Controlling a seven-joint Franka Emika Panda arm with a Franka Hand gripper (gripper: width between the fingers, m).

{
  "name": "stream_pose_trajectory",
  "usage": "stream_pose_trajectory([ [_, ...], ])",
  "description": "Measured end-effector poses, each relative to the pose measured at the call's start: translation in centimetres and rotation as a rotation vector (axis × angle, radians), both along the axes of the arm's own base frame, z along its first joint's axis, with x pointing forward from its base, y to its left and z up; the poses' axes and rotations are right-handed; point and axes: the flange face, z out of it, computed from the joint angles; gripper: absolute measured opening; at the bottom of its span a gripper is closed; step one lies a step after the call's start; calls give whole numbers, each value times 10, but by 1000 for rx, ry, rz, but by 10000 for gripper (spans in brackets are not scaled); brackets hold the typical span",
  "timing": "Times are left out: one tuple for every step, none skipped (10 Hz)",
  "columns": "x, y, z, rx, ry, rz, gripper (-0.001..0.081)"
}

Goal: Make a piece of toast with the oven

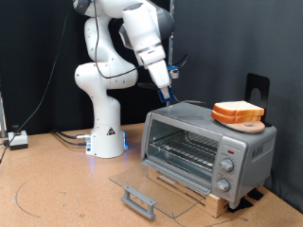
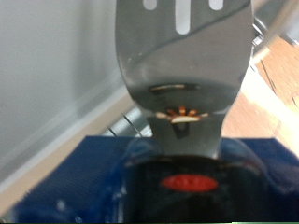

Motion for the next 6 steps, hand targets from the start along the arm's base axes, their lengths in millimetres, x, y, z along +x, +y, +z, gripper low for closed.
stream_pose_trajectory([
  [0, -16, 0, -10, 17, -23, 403],
  [-2, -31, 0, -23, 49, -15, 403],
  [-6, -47, -1, -27, 76, 1, 403],
  [-8, -56, -2, -23, 89, 13, 403],
  [-8, -54, -1, -25, 89, 15, 403],
  [-9, -52, -1, -27, 94, 56, 403],
])
